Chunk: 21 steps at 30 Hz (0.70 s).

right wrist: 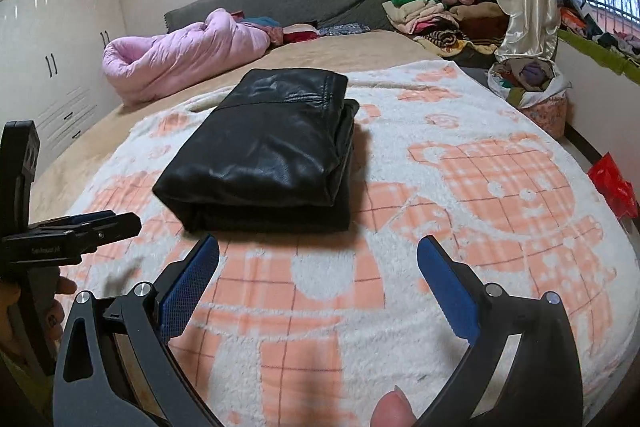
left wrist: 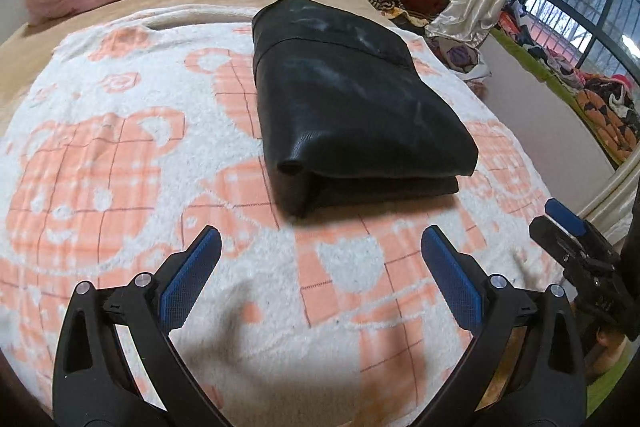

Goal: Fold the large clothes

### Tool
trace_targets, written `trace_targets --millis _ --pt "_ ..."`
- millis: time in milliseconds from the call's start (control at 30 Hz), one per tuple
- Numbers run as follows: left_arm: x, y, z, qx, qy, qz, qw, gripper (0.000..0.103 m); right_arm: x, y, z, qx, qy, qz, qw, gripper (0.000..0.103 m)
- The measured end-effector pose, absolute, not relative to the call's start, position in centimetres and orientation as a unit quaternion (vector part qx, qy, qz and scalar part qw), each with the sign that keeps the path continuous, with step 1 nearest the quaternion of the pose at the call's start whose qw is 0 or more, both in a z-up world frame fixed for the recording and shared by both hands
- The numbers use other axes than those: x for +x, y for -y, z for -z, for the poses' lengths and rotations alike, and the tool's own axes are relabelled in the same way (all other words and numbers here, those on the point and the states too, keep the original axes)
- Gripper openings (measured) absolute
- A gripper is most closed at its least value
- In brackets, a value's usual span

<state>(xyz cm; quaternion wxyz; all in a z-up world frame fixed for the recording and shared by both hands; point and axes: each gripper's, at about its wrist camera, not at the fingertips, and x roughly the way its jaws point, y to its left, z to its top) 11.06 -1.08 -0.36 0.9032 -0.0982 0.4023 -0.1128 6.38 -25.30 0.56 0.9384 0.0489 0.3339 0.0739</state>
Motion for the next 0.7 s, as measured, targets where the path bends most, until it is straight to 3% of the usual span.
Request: trace_targets --millis 700 --pt "10.07 1.27 0.2 -0.092 -0.388 0.102 0.911 0.094 6.37 24.72 -0.25 0.042 -0.343 -0.069 0.936 0.099"
